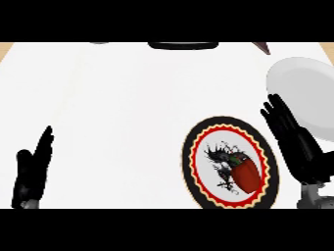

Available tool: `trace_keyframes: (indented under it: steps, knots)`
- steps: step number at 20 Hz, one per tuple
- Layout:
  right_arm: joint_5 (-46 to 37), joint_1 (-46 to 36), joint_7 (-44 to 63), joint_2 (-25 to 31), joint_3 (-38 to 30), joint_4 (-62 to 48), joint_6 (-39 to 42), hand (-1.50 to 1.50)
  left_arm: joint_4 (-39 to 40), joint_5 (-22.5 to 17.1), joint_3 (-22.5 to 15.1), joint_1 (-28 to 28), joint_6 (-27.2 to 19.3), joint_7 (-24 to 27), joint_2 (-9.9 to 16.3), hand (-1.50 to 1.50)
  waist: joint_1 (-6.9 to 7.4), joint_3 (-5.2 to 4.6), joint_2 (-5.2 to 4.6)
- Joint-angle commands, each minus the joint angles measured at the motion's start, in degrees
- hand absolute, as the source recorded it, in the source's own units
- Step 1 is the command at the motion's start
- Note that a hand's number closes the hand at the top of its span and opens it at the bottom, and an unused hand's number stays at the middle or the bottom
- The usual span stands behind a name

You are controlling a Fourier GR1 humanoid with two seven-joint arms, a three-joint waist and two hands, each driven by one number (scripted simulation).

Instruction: Pick the bell pepper from the plate and place it in the plate

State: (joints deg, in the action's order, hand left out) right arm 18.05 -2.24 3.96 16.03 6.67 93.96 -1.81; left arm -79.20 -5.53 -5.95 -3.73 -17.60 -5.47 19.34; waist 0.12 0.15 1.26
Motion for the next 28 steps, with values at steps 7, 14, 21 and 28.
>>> trace_keyframes:
  steps: [7, 14, 21, 28]
  knots:
    - [-10.2, -15.5, -0.3, 16.9, 5.1, 11.5, 19.2, 1.5, -2.9, 0.3, -2.5, 3.0, 1.1, -3.0, -1.6, 0.0, 0.08, -1.91, 2.74]
    - [-11.0, -0.3, -21.3, 9.2, 3.3, -0.6, 14.7, 1.5, -3.0, 0.0, -4.1, 3.8, 0.6, -2.7, -5.2, 0.0, -0.69, 0.21, -1.88]
    - [-17.2, -0.9, -44.2, 17.6, 7.0, -9.6, 34.2, -1.5, -2.8, 0.1, -3.6, 6.5, 1.1, -4.2, -5.2, 0.0, 0.16, -0.01, -1.47]
    - [-33.3, -8.5, -42.1, 24.6, 6.3, -6.4, 24.7, -1.5, -3.6, 0.4, -3.6, 4.9, 1.5, -4.8, -5.0, 0.0, 0.31, -0.14, -1.19]
